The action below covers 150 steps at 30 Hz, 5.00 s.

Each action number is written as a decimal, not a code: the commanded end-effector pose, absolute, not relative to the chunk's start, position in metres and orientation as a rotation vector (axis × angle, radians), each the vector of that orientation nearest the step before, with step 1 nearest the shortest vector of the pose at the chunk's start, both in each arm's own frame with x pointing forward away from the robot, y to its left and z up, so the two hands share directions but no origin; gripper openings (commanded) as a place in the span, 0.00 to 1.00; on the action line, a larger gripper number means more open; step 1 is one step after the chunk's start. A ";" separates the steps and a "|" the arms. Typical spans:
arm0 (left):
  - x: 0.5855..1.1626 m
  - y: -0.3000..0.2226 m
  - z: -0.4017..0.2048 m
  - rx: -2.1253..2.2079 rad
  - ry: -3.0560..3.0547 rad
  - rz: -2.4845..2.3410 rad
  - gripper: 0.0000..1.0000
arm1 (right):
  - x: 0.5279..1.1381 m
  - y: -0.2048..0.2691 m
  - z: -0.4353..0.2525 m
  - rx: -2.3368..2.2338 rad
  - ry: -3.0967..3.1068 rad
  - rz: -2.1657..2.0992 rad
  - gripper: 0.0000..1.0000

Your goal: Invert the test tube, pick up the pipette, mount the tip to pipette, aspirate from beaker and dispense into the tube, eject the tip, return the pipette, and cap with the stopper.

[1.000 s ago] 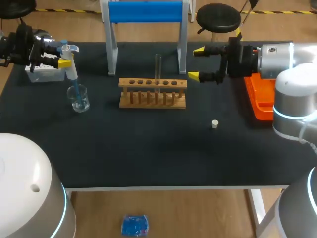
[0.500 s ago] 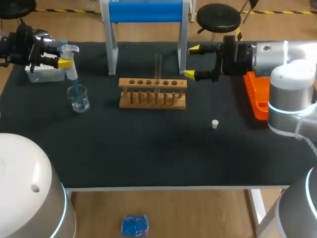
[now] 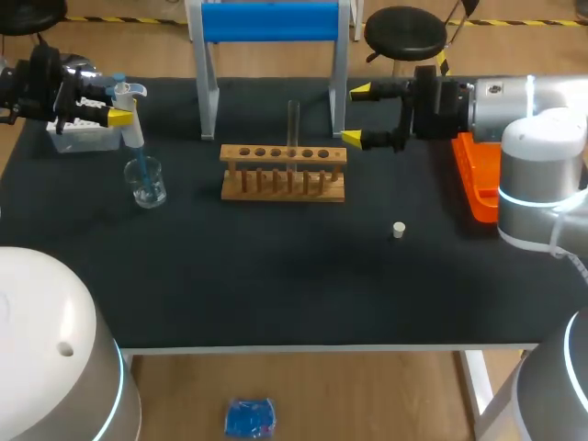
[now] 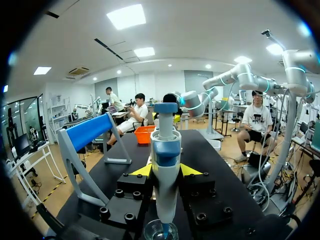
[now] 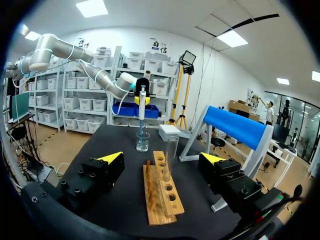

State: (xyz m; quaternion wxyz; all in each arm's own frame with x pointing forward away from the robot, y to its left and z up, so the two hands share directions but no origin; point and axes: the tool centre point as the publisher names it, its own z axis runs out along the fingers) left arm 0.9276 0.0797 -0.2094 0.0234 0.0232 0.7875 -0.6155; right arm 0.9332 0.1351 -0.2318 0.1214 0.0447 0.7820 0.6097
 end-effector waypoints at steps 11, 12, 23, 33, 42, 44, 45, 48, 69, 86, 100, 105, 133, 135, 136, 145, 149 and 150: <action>0.929 0.080 -0.197 0.079 2.466 -1.879 0.00 | 0.933 0.136 -0.232 0.131 2.281 1.780 1.00; 0.930 0.079 -0.194 0.080 2.470 -1.873 0.00 | 0.933 0.136 -0.232 0.131 2.281 1.780 1.00; 0.933 0.069 -0.154 0.108 2.488 -1.797 0.00 | 0.933 0.136 -0.232 0.131 2.281 1.780 1.00; 0.928 0.064 -0.130 0.133 2.492 -1.750 0.00 | 0.933 0.136 -0.232 0.131 2.281 1.780 1.00; 0.928 0.064 -0.130 0.133 2.492 -1.750 0.00 | 0.933 0.136 -0.232 0.131 2.281 1.780 1.00; 0.928 0.064 -0.130 0.133 2.492 -1.750 0.00 | 0.933 0.136 -0.232 0.131 2.281 1.780 1.00; 0.928 0.064 -0.130 0.133 2.492 -1.750 0.00 | 0.933 0.136 -0.232 0.131 2.281 1.780 1.00; 0.928 0.064 -0.130 0.133 2.492 -1.750 0.00 | 0.933 0.136 -0.232 0.131 2.281 1.780 1.00; 0.923 0.019 -0.041 0.191 2.592 -1.683 0.00 | 0.933 0.136 -0.232 0.131 2.281 1.780 1.00; 0.960 -0.107 0.020 0.333 2.630 -1.828 0.00 | 0.933 0.136 -0.232 0.131 2.281 1.780 1.00; 0.968 -0.169 0.026 0.434 2.619 -1.953 0.00 | 0.933 0.136 -0.232 0.131 2.281 1.780 1.00; 0.967 -0.176 0.025 0.430 2.626 -1.968 0.00 | 0.933 0.136 -0.232 0.131 2.281 1.780 1.00; 0.966 -0.178 0.025 0.430 2.611 -1.998 0.00 | 0.933 0.136 -0.232 0.131 2.281 1.780 1.00; 0.966 -0.178 0.025 0.430 2.611 -1.998 0.00 | 0.933 0.136 -0.232 0.131 2.281 1.780 1.00; 0.966 -0.178 0.025 0.439 2.607 -2.000 0.00 | 0.933 0.136 -0.232 0.131 2.281 1.780 1.00; 0.963 -0.186 0.027 0.453 2.592 -2.008 0.00 | 0.933 0.136 -0.232 0.131 2.281 1.780 1.00; 0.965 -0.192 0.022 0.454 2.597 -2.021 0.00 | 0.933 0.136 -0.232 0.131 2.281 1.780 1.00; 0.966 -0.193 0.021 0.454 2.598 -2.025 0.00 | 0.933 0.136 -0.232 0.131 2.281 1.780 1.00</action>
